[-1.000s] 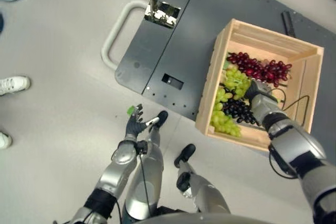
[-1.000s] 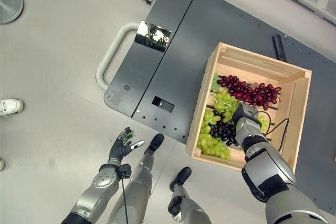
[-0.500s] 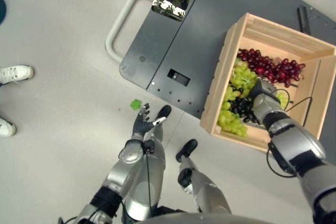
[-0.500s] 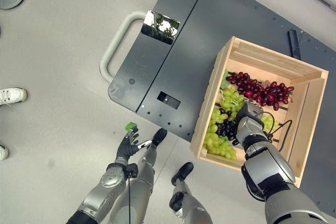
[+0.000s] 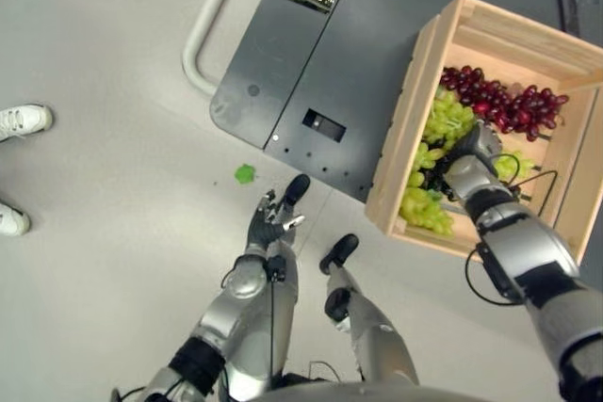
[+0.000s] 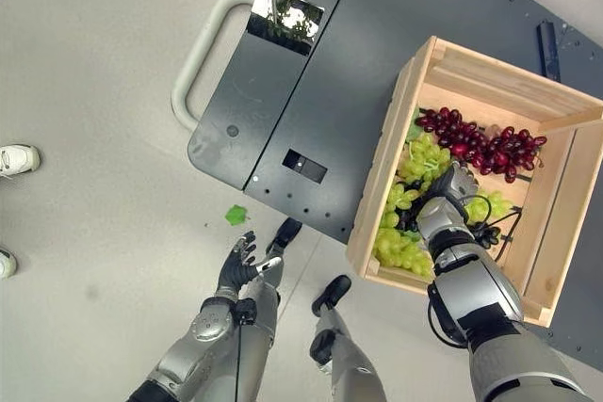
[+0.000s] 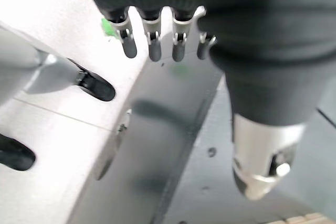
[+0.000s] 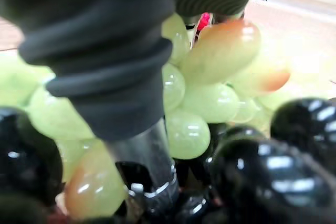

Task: Pick up the fruits from the basket on one side to the basket on the other side

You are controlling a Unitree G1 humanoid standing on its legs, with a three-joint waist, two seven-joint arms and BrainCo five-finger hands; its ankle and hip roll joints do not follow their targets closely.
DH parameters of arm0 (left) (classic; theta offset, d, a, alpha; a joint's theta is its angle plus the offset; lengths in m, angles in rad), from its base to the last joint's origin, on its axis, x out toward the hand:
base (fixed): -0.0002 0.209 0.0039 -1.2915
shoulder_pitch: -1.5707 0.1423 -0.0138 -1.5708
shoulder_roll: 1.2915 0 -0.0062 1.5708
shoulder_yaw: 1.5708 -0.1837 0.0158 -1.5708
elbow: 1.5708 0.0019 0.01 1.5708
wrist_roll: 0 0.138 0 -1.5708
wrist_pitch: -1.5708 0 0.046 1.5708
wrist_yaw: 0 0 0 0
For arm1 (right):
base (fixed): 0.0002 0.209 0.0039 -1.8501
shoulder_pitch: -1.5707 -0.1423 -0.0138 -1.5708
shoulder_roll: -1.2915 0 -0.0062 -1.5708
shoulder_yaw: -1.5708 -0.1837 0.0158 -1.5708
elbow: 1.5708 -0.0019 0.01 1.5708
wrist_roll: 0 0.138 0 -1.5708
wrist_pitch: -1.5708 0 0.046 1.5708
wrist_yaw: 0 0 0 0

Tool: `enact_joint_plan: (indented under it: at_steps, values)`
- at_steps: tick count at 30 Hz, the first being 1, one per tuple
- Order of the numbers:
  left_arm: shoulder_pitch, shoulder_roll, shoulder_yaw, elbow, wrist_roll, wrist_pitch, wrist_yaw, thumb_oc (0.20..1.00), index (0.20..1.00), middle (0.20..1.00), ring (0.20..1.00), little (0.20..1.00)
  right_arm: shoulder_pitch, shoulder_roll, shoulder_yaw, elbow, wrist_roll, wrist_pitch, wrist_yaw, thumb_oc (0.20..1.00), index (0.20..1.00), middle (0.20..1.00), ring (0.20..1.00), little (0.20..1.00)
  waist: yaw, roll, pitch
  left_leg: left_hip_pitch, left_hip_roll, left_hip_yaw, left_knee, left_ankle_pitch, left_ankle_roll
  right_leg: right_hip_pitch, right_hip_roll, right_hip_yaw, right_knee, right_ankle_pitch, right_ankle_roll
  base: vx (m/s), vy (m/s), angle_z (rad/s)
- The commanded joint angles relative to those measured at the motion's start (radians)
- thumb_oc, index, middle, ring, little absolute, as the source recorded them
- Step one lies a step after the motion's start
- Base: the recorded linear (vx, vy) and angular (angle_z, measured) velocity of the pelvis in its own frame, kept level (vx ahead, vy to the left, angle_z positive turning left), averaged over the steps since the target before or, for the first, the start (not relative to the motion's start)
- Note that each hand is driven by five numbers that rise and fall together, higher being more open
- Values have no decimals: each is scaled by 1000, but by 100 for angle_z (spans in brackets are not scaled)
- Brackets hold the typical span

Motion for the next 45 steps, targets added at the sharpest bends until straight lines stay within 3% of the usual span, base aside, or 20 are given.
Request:
enact_joint_plan:
  at_steps: [1, 2, 3, 4, 8, 9, 12, 20, 21, 26, 32, 38, 45]
  values:
    - [-164, -29, 8, -87, -20, -81, 35, 1000, 1000, 1000, 1000, 1000, 54, 173, 41, -34, 32, -44, 53, 1000, 1000, 1000, 1000, 1000, 14, 85, 22, -13, 64, 9, -35, -47, -62, -53, -114, -24, -42, 80, 114, 0, 0, 0]
    - [-172, -31, 4, -86, -18, -84, 38, 1000, 1000, 1000, 1000, 1000, 47, 178, 36, -25, 34, -41, 58, 680, 680, 680, 680, 680, 10, 89, 22, -20, 64, 9, -36, -46, -62, -63, -116, -24, -42, 81, 115, 0, 0, 0]
    - [-172, -31, 4, -86, -18, -84, 38, 1000, 1000, 1000, 1000, 1000, 47, 178, 36, -25, 34, -41, 58, 297, 297, 297, 297, 297, 10, 89, 22, -21, 64, 9, -36, -46, -62, -63, -116, -24, -42, 81, 115, 0, 0, 0]
    - [-176, -32, 0, -84, -17, -85, 40, 1000, 1000, 1000, 1000, 1000, 45, 179, 36, -21, 33, -41, 58, 200, 200, 200, 200, 200, 8, 90, 22, -22, 63, 10, -35, -46, -61, -65, -117, -22, -42, 83, 115, 0, 0, 0]
    - [-187, -39, -10, -77, -20, -90, 48, 1000, 1000, 1000, 1000, 1000, 48, 190, -12, -22, 111, -64, 38, 200, 200, 200, 200, 200, -1, 91, 22, -23, 61, 16, -34, -48, -60, -69, -121, -18, -44, 84, 115, -4, 17, 2]
    - [-192, -44, -11, -71, -24, -89, 50, 1000, 1000, 1000, 1000, 1000, 60, 204, -46, -52, 191, -99, 17, 200, 200, 200, 200, 200, -8, 88, 22, -16, 60, 21, -35, -51, -58, -65, -123, -15, -44, 84, 115, 1, 25, -3]
    - [-193, -41, -6, -68, -25, -92, 58, 1000, 1000, 1000, 1000, 1000, 76, 217, -56, -87, 244, -133, -1, 200, 200, 200, 200, 200, -16, 79, 22, -6, 62, 25, -37, -52, -57, -60, -126, -12, -43, 84, 115, 3, 9, -2]
    - [-185, -15, 58, -52, -32, -95, 95, 1000, 1000, 1000, 1000, 1000, 236, 280, -96, -329, 520, -305, -18, 200, 200, 200, 200, 200, -76, 9, 22, 38, 74, 54, -48, -60, -54, -35, -130, 9, -48, 86, 118, 6, 9, 1]
    - [-185, -8, 76, -46, -40, -98, 97, 1000, 1000, 1000, 1000, 1000, 296, 303, -107, -440, 621, -369, 16, 200, 200, 200, 200, 200, -92, -5, 22, 49, 77, 62, -52, -60, -54, -28, -130, 13, -49, 86, 118, -1, 25, -10]
    - [-150, 15, 127, -44, -51, -97, 82, 1000, 1000, 1000, 1000, 1000, 446, 296, -101, -670, 726, -451, 81, 200, 200, 200, 200, 200, -128, -36, 22, 79, 78, 82, -57, -64, -53, -11, -135, 25, -52, 89, 122, -2, 25, -11]
    - [-104, 42, 199, -55, -52, -90, 51, 1000, 1000, 1000, 1000, 1000, 561, 250, -142, -885, 794, -490, 160, 200, 200, 200, 200, 200, -159, -59, 22, 128, 77, 112, -57, -76, -48, 22, -142, 46, -55, 93, 127, -8, 28, -14]
    - [-72, 48, 243, -70, -52, -80, 7, 1000, 1000, 1000, 1000, 1000, 629, 233, -160, -1001, 947, -494, 290, 200, 200, 200, 200, 200, -171, -62, 22, 170, 66, 137, -49, -82, -39, 52, -155, 63, -56, 103, 129, -10, 26, -14]
    - [-44, 49, 268, -82, -43, -76, -20, 1000, 1000, 1000, 1000, 1000, 677, 214, -171, -1091, 978, -484, 348, 200, 200, 200, 200, 200, -175, -56, 22, 210, 63, 154, -47, -94, -33, 80, -164, 77, -51, 101, 131, 0, 15, -9]
